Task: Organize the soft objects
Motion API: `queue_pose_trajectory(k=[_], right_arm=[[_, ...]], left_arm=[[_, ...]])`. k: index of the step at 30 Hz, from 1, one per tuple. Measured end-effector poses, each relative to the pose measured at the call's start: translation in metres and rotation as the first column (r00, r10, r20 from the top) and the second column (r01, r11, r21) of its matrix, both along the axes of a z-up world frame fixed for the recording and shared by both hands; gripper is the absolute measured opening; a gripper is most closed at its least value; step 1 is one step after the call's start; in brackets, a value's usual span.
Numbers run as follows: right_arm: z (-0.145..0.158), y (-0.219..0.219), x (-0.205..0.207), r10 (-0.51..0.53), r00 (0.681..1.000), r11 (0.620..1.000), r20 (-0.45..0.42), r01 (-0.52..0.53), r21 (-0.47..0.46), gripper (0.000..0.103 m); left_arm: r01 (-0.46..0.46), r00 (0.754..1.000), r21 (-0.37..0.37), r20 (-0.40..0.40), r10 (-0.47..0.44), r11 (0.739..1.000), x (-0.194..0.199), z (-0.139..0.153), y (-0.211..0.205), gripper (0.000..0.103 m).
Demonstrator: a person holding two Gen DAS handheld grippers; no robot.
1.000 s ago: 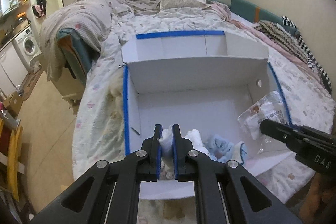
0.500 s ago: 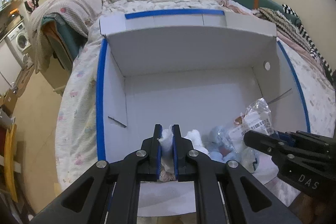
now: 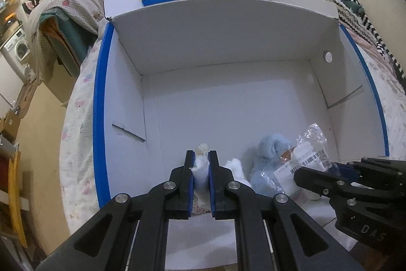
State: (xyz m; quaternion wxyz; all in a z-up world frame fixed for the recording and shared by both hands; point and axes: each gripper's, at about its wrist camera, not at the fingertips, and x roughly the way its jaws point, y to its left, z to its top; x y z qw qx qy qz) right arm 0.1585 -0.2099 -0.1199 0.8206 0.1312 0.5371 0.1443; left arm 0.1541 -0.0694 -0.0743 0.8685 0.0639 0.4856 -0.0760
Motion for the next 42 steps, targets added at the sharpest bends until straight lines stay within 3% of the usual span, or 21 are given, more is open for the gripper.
queue_pose_trajectory(k=[10,14,16,17,18,20,21,30,33,42], right_arm=[[0.000,-0.003,0.001,-0.013,1.000,1.000,-0.001,0.013,0.015,0.024],[0.001,-0.008,0.000,-0.031,1.000,0.999,0.000,0.031,0.035,0.026],[0.003,-0.012,-0.001,-0.047,0.999,0.998,0.011,0.046,0.041,0.033],[0.005,-0.015,-0.001,-0.058,0.998,0.997,0.019,0.057,0.043,0.047],[0.007,-0.017,-0.002,-0.070,0.997,0.996,0.029,0.068,0.050,0.070],[0.012,-0.022,-0.003,-0.105,0.993,0.993,0.057,0.101,0.058,0.084],[0.014,-0.024,-0.003,-0.118,0.991,0.992,0.069,0.114,0.048,0.085],[0.013,-0.031,-0.003,-0.154,0.986,0.988,0.070,0.154,0.013,0.095],[0.017,-0.031,-0.004,-0.163,0.983,0.987,0.089,0.162,0.013,0.102],[0.033,-0.031,-0.020,-0.209,0.967,0.978,0.143,0.205,0.043,0.103]], left_arm=[[0.004,1.000,0.012,0.004,-0.004,1.000,0.000,0.000,-0.001,0.011],[0.000,1.000,0.016,0.010,0.000,1.000,-0.002,0.003,0.001,0.019],[-0.004,1.000,0.008,0.016,0.004,1.000,-0.003,0.007,0.002,0.023],[-0.008,1.000,0.003,0.018,0.008,1.000,-0.003,0.009,0.003,0.030],[-0.013,1.000,-0.001,0.023,0.013,1.000,-0.003,0.011,0.004,0.044],[-0.034,0.998,-0.002,0.048,0.034,0.999,-0.005,0.017,0.006,0.067],[-0.042,0.997,-0.004,0.066,0.043,0.999,-0.006,0.020,0.007,0.073],[-0.056,0.995,0.029,0.087,0.053,0.998,-0.008,0.030,0.005,0.074],[-0.053,0.995,-0.009,0.089,0.053,0.999,-0.011,0.034,0.007,0.074],[-0.099,0.988,-0.025,0.113,0.101,0.995,-0.028,0.049,0.019,0.074]])
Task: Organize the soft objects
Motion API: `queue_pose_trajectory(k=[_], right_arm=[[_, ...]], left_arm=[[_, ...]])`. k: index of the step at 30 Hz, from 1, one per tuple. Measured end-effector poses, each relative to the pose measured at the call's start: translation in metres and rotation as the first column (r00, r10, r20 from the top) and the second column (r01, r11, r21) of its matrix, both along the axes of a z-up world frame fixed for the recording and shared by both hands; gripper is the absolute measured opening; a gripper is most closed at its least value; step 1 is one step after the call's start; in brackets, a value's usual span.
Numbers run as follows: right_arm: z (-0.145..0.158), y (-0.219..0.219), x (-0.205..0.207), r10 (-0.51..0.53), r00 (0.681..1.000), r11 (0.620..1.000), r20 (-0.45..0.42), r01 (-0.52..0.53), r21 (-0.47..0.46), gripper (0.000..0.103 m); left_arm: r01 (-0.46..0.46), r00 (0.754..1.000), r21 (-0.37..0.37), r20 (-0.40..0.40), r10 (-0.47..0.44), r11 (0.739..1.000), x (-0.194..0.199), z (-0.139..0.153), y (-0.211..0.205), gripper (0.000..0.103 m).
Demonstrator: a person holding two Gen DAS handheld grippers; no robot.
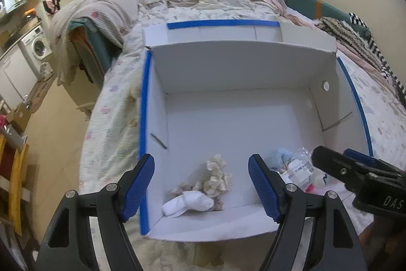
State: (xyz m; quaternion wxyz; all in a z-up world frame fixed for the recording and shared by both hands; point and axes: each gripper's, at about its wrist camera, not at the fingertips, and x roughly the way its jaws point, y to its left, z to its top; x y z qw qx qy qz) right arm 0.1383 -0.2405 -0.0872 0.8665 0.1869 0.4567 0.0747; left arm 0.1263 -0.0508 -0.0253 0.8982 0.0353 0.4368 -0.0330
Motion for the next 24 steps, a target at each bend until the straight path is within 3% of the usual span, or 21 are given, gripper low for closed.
queue_pose_trajectory(k=[7,24], right_arm=[[0.017,-0.002,-0.018,-0.033,0.997,0.999,0.073,0.033,0.002,0.103],[0.011,-0.003,-0.055,-0.019,0.999,0.999,0.047,0.020,-0.028,0.103]], left_arm=[[-0.019,1.000,-0.037,0.006,0.020,0.999,-0.014,0.013,0.014,0.074],[-0.100,0.992,-0.055,-0.082,0.096,0.993,-0.058,-0.009,0.053,0.074]])
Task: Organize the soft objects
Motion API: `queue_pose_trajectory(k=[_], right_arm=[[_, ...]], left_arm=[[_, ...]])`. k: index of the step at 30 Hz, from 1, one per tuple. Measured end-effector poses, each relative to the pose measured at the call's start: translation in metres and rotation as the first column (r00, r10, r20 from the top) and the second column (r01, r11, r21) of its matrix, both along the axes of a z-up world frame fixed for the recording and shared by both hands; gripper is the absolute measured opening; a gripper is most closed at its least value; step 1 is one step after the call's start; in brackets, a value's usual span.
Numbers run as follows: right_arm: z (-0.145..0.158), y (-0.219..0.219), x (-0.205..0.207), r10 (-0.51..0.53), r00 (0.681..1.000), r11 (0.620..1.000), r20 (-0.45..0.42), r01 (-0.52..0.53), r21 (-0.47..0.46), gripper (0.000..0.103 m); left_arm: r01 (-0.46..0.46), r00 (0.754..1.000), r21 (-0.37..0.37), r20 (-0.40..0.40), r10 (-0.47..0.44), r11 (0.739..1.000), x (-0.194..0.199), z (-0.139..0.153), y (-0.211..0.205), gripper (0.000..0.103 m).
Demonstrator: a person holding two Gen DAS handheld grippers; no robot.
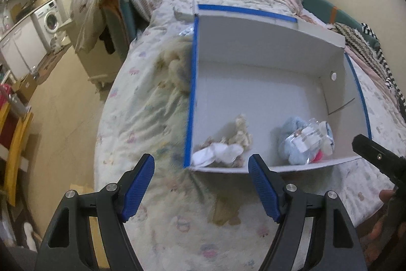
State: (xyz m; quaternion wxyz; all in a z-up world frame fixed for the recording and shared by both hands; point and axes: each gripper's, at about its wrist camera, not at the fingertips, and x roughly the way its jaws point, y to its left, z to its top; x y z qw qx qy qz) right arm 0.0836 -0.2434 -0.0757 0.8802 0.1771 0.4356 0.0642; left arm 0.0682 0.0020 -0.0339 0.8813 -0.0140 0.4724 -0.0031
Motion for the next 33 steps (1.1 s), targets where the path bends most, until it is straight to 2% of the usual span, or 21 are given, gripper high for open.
queue_pose_trajectory(k=[14,21,25,29,33], right_arm=[[-0.018,0.000,-0.026,0.044,0.998,0.999,-0.041,-0.045,-0.005,0.103],[-0.042,-0.015,-0.023,0.008,0.990,1.000,-0.140,-0.007,0.011,0.103],[-0.047,-0.011,-0.017,0.021,0.988,0.999,-0.155,-0.014,0.045,0.103],[-0.052,-0.003,-0.012,0.036,0.985,0.999,-0.166,-0.033,0.022,0.103],[-0.057,-0.002,-0.008,0.033,0.981,0.999,-0.190,-0.031,0.016,0.103]], left_arm=[[-0.017,0.996,0.028,-0.089,0.019,0.999,-0.008,-0.031,0.024,0.074],[-0.036,0.988,0.031,-0.147,0.040,0.999,-0.005,-0.048,0.037,0.074],[0.000,0.979,0.015,-0.202,0.003,1.000,0.000,-0.062,0.027,0.072],[0.095,0.954,-0.022,-0.283,-0.097,0.995,0.003,-0.084,0.004,0.060],[0.164,0.924,-0.038,-0.343,-0.167,0.986,0.006,-0.104,-0.021,0.041]])
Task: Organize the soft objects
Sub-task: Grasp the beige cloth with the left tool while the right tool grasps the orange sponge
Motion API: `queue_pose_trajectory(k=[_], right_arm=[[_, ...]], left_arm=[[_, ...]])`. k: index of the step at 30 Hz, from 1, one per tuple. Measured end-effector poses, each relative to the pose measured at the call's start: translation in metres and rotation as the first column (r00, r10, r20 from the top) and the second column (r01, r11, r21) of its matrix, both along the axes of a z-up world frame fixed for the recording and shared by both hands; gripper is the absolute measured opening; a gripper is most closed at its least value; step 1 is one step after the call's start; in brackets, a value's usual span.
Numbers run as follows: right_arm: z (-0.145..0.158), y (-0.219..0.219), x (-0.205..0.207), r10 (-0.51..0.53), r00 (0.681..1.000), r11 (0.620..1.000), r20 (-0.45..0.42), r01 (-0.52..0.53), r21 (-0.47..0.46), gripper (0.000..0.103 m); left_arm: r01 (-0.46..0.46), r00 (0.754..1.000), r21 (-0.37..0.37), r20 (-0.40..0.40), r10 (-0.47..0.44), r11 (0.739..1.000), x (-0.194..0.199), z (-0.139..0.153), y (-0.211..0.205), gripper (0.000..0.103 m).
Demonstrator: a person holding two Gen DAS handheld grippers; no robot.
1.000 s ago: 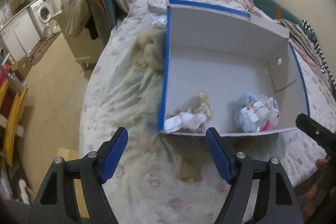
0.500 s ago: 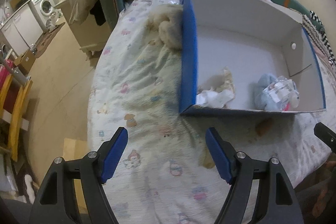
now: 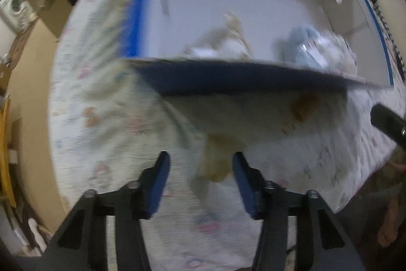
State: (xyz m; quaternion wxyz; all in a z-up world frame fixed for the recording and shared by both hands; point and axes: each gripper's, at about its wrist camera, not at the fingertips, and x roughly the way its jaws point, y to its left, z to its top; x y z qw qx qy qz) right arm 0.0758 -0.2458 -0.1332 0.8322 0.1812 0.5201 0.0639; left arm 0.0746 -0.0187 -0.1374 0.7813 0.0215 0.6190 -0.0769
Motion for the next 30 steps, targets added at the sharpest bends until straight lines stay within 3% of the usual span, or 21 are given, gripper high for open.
queue_pose_trajectory(k=[6,9,11,12,14,19,21,24,30], right_arm=[[-0.009,-0.006,0.005,-0.023,0.999,1.000,-0.044,0.023,0.003,0.103],[-0.014,-0.010,0.007,-0.032,0.998,0.999,-0.060,0.032,-0.004,0.103],[-0.018,-0.011,0.008,-0.036,0.997,0.999,-0.075,0.036,-0.009,0.103],[-0.021,-0.011,0.009,-0.035,0.996,0.999,-0.085,0.035,-0.009,0.103],[-0.027,-0.009,0.015,-0.032,0.994,0.999,-0.107,0.030,-0.020,0.103],[-0.040,0.009,0.029,0.023,0.991,0.994,-0.128,-0.036,-0.101,0.103],[-0.045,0.018,0.034,0.055,0.989,0.994,-0.139,-0.067,-0.086,0.077],[-0.055,0.028,0.040,0.085,0.982,0.996,-0.166,-0.088,-0.008,0.056],[-0.069,0.045,0.056,0.045,0.981,0.999,-0.189,-0.048,-0.012,0.055]], left_arm=[[0.049,0.999,0.063,-0.023,-0.047,0.997,0.006,-0.017,-0.024,0.039],[0.062,0.997,0.057,-0.045,-0.060,0.996,0.007,-0.019,-0.030,0.022],[0.063,0.997,0.069,-0.041,-0.060,0.996,0.007,-0.018,-0.032,0.019],[0.069,0.997,0.067,-0.044,-0.066,0.995,0.007,-0.018,-0.033,0.012],[0.070,0.997,0.059,-0.039,-0.067,0.996,0.006,-0.013,-0.032,0.010],[-0.027,1.000,-0.029,0.012,0.027,0.999,0.005,0.022,-0.002,0.010],[-0.066,0.996,-0.060,0.050,0.069,0.996,0.003,0.037,0.011,0.010],[-0.107,0.990,-0.097,0.086,0.116,0.989,0.001,0.054,0.028,0.010],[-0.127,0.984,-0.101,0.115,0.139,0.987,-0.003,0.065,0.042,0.010]])
